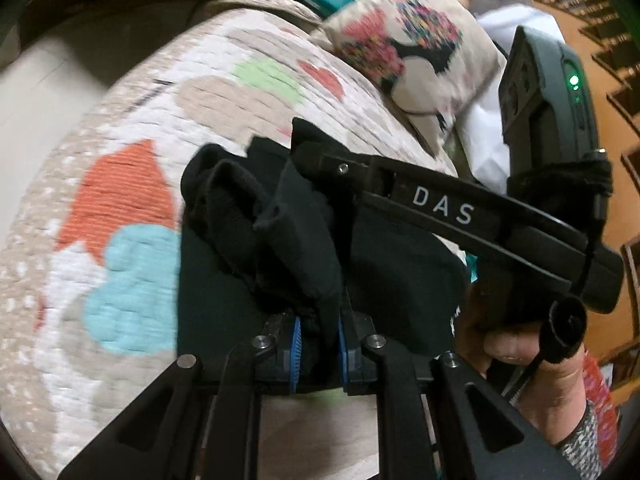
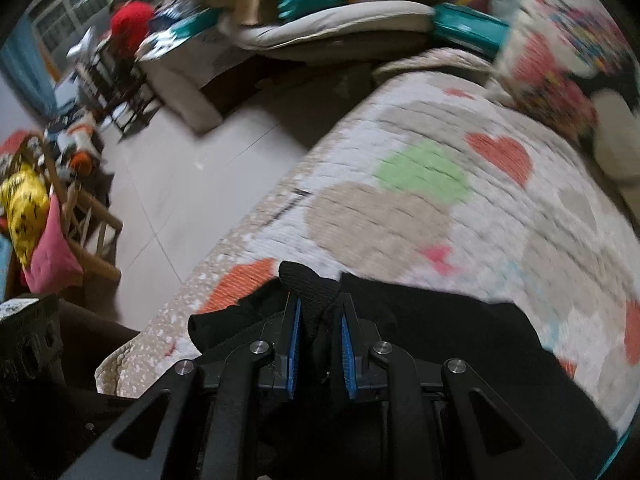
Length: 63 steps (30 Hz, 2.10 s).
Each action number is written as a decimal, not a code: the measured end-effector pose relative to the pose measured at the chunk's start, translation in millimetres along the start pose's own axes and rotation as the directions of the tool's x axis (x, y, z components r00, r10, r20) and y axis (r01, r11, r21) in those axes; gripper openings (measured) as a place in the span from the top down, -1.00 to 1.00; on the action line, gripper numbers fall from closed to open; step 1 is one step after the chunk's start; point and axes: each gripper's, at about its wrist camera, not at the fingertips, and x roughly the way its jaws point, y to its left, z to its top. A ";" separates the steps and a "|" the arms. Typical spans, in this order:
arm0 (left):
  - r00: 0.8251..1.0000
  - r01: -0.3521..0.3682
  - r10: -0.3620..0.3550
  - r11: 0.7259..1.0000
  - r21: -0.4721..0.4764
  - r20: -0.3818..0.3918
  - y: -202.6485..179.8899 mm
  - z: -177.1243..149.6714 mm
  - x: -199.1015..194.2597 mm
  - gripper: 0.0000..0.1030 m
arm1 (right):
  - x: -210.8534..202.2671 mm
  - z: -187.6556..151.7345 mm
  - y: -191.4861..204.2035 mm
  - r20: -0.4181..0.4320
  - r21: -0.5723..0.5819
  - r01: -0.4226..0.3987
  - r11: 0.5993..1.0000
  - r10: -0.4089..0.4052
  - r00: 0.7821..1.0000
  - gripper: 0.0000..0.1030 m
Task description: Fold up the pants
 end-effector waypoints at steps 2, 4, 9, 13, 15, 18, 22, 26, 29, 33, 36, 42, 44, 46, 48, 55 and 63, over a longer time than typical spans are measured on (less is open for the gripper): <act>1.000 -0.003 0.003 0.999 0.043 -0.021 -12.6 -2.6 13.3 0.70 | -5.1 -11.2 -19.5 0.013 0.049 -0.005 0.999 0.005 1.000 0.62; 0.999 -0.012 0.017 0.995 0.098 -0.049 -24.2 -7.9 25.8 0.56 | -8.6 -23.8 -41.1 0.024 0.106 -0.005 0.994 0.003 1.000 0.53; 0.994 0.007 0.020 0.970 0.242 -0.111 -53.5 -25.3 45.1 0.18 | -21.3 -56.7 -95.6 0.050 0.263 0.057 0.963 -0.073 0.996 0.25; 0.988 0.082 -0.041 0.956 0.281 -0.150 -60.2 -36.0 28.2 0.12 | -47.6 -75.6 -122.9 0.091 0.333 0.113 0.936 -0.151 0.984 0.18; 0.986 0.118 -0.077 0.950 0.288 -0.149 -59.3 -36.5 14.7 0.07 | -60.9 -78.2 -123.4 0.113 0.340 0.142 0.930 -0.190 0.975 0.17; 0.990 0.121 -0.094 0.945 0.305 -0.101 -52.5 -29.0 -8.4 0.00 | -84.1 -80.9 -122.5 0.172 0.340 0.169 0.925 -0.238 0.956 0.17; 0.999 0.028 -0.034 0.965 0.259 0.019 -26.2 -7.8 -30.2 -0.08 | -100.6 -73.2 -97.9 0.256 0.320 0.073 0.945 -0.160 0.953 0.17; 0.999 0.009 -0.013 0.993 0.117 0.033 13.4 7.6 -31.4 -0.08 | -83.7 -66.7 -60.2 0.257 0.252 -0.114 0.961 0.047 0.965 0.17; 1.000 -0.012 0.011 0.993 0.117 0.014 22.7 4.8 -20.6 -0.08 | -52.5 -68.3 -54.3 0.198 0.296 -0.237 0.925 0.184 0.963 0.17; 0.996 -0.065 0.074 0.982 0.176 -0.045 21.9 -6.5 6.7 -0.08 | -21.8 -80.8 -76.5 0.103 0.384 -0.077 0.920 0.040 0.994 0.25; 0.994 -0.091 0.102 0.973 0.213 -0.045 23.9 -12.6 7.8 -0.08 | -29.0 -92.5 -95.8 0.114 0.444 0.007 0.896 -0.064 0.991 0.47; 0.996 -0.083 0.075 0.976 0.200 0.050 -0.4 16.8 -16.8 -0.08 | -77.8 -105.7 -107.4 0.167 0.516 0.132 0.846 -0.251 0.953 0.35; 0.993 -0.113 0.099 0.968 0.226 0.070 -11.9 32.9 -9.8 -0.09 | -92.8 -110.8 -99.9 0.210 0.523 0.101 0.846 -0.242 0.947 0.35; 0.992 -0.128 0.120 0.963 0.237 0.049 -15.8 45.1 7.7 -0.09 | -96.0 -113.1 -89.5 0.230 0.504 0.088 0.859 -0.231 0.945 0.35; 0.985 -0.172 0.174 0.956 0.237 0.012 -10.8 59.0 34.5 -0.09 | -90.2 -113.1 -72.3 0.250 0.471 0.060 0.880 -0.199 0.948 0.35; 0.985 -0.157 0.170 0.953 0.258 -0.028 -1.8 64.4 66.6 -0.38 | -34.2 -124.4 -58.7 0.151 0.438 0.014 0.899 -0.089 0.985 0.35; 0.994 -0.109 0.108 0.976 0.186 0.018 4.6 85.9 41.8 -0.38 | -55.3 -123.2 -37.5 0.188 0.372 0.102 0.923 -0.183 0.965 0.33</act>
